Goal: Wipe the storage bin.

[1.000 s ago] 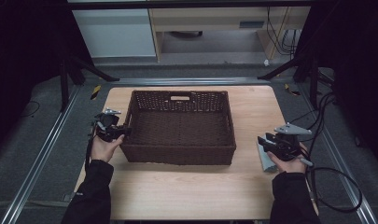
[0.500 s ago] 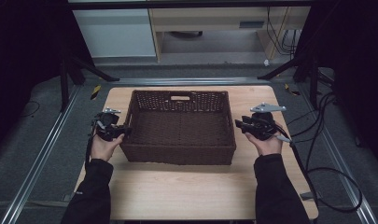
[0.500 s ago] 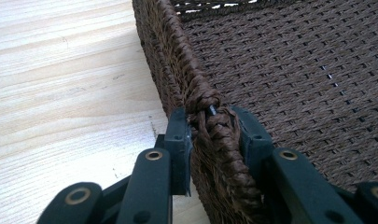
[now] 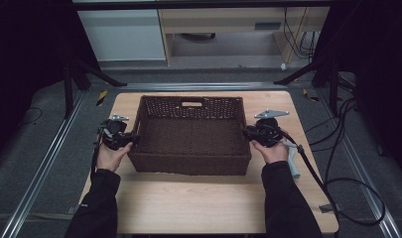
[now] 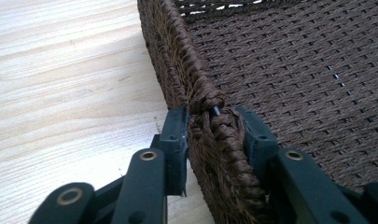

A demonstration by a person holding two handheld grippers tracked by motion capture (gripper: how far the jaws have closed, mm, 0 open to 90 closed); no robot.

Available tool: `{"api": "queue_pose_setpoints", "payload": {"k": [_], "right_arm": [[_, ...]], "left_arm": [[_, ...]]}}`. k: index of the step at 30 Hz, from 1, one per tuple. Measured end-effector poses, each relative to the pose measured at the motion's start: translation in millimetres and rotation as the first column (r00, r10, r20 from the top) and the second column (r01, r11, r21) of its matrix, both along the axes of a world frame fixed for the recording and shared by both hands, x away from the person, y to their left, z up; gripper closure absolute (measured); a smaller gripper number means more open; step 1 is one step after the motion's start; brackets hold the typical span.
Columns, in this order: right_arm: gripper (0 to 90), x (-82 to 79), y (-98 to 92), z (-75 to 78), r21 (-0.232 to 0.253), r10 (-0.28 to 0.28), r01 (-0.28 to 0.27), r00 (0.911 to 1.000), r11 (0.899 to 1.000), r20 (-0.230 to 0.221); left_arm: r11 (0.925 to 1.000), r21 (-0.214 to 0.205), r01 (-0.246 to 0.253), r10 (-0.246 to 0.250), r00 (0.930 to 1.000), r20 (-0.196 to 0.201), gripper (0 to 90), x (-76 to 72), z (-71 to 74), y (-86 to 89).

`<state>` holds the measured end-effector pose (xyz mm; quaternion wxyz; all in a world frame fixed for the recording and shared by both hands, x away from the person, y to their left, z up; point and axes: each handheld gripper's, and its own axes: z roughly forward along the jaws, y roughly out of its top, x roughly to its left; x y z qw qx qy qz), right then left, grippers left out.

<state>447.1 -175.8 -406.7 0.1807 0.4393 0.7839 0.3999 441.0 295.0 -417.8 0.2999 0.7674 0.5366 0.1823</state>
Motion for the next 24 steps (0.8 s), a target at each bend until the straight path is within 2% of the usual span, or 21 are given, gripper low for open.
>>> {"api": "queue_pose_setpoints", "payload": {"k": [4, 8, 13, 17, 20, 22, 24], "right_arm": [[72.1, -0.5, 0.2, -0.1, -0.006, -0.006, 0.006, 0.9999, 1.0, -0.008], [72.5, -4.4, 1.8, -0.1, -0.027, -0.009, 0.009, 0.9999, 1.0, 0.007], [72.0, -13.6, -0.7, 0.8, -0.019, -0.007, 0.006, 1.0, 1.0, -0.001], [72.1, -24.2, -3.0, 1.6, -0.022, 0.003, -0.003, 1.0, 1.0, 0.004], [71.3, -30.8, -3.9, 2.4, -0.02, 0.004, -0.004, 1.0, 1.0, 0.002], [69.8, -32.7, -5.1, 4.4, -0.019, 0.015, -0.015, 0.9999, 1.0, -0.002], [66.7, -31.8, -6.8, 7.1, -0.013, 0.003, -0.002, 0.9997, 1.0, 0.024]], "left_arm": [[1.0, 0.008, -0.004, 0.004, 1.0, 0.005, 58.0, -1.7, 1.6, 0.4], [1.0, -0.002, 0.004, -0.004, 0.9999, 0.013, 54.8, -6.6, 7.4, 0.2], [0.9995, 0.016, 0.025, -0.026, 0.999, 0.036, 55.0, -17.7, 15.5, -4.1], [0.9993, 0.028, 0.026, -0.027, 0.9991, 0.032, 59.2, -23.7, 17.1, -5.8], [0.9995, 0.029, 0.013, -0.014, 0.9997, 0.02, 67.0, -23.5, 15.0, -5.4], [0.9999, 0.001, 0.015, -0.015, 0.9998, 0.012, 74.3, -21.9, 13.0, -3.8], [0.9999, -0.009, 0.011, -0.011, 0.9999, 0.01, 77.4, -20.2, 11.7, -3.3]]}}
